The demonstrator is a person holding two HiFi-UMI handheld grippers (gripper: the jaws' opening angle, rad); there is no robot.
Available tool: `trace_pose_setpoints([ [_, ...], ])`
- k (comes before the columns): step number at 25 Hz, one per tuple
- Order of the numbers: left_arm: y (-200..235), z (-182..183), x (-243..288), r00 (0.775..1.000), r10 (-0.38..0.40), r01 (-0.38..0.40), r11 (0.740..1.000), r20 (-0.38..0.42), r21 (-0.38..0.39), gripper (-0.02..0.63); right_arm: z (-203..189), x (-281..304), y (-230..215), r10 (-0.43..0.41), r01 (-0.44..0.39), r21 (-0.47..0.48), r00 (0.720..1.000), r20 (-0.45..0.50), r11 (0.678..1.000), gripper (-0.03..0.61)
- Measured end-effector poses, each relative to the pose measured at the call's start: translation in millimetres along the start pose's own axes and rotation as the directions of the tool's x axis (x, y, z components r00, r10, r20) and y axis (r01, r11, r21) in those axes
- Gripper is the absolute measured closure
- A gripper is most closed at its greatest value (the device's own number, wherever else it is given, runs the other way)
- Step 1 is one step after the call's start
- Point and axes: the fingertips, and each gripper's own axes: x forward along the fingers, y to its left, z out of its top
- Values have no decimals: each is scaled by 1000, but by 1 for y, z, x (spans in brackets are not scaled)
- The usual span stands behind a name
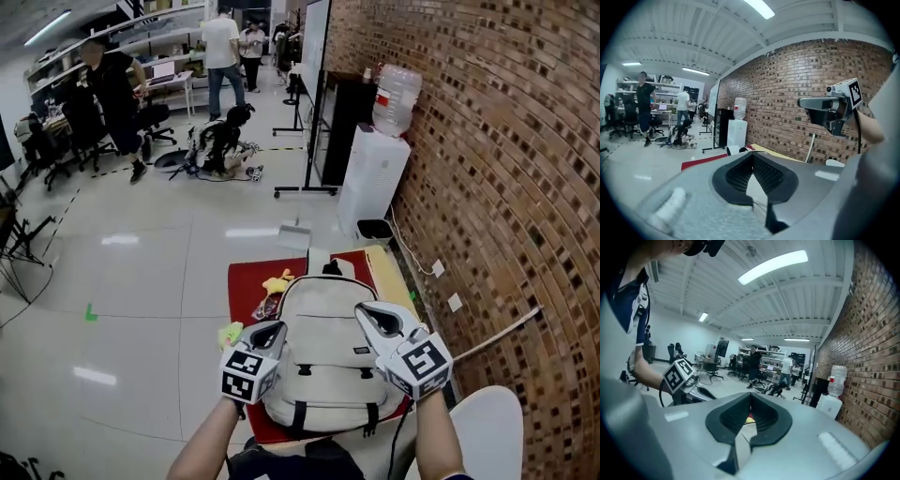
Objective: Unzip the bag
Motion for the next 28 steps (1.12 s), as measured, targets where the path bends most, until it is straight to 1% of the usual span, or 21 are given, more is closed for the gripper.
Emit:
trace_pose_setpoints([
  [3, 12, 0, 10, 996, 90, -90, 996, -27, 2, 611, 2, 20, -19, 91, -91, -21, 996, 6, 996, 572],
  [5, 18, -5, 16, 989, 135, -135, 991, -60, 12, 610, -3, 36, -22, 165, -165, -24, 986, -3, 986, 572],
  [9, 29, -23, 20, 973, 195, -195, 981, -122, 12, 609, -21, 76, -9, 304, -305, -13, 952, -39, 952, 572],
  [11, 40, -32, 22, 967, 211, -213, 977, -140, 3, 609, -29, 98, 3, 351, -353, -17, 934, -71, 935, 571],
  [12, 46, -37, 22, 965, 215, -218, 976, -148, -6, 608, -34, 109, 11, 373, -377, -26, 923, -94, 926, 557],
  [13, 51, -43, 23, 964, 217, -222, 975, -157, -17, 570, -42, 120, 19, 398, -405, -34, 909, -122, 914, 538],
  [14, 56, -49, 24, 962, 216, -224, 974, -167, -28, 558, -51, 130, 28, 422, -432, -40, 894, -152, 901, 523],
  [18, 74, -74, 30, 957, 203, -219, 974, -208, -60, 540, -90, 168, 63, 492, -522, -36, 823, -285, 852, 483],
  [20, 79, -83, 35, 956, 185, -206, 976, -226, -72, 513, -114, 184, 75, 504, -550, -33, 785, -360, 834, 474],
  [22, 83, -89, 42, 957, 163, -187, 979, -239, -79, 491, -137, 200, 82, 502, -566, -34, 755, -422, 824, 472],
  [25, 90, -95, 54, 956, 132, -154, 986, -264, -68, 482, -161, 222, 92, 520, -608, -26, 700, -489, 794, 462],
  [28, 92, -111, 62, 945, 101, -130, 989, -311, -73, 480, -185, 238, 100, 526, -645, -22, 642, -558, 764, 459],
])
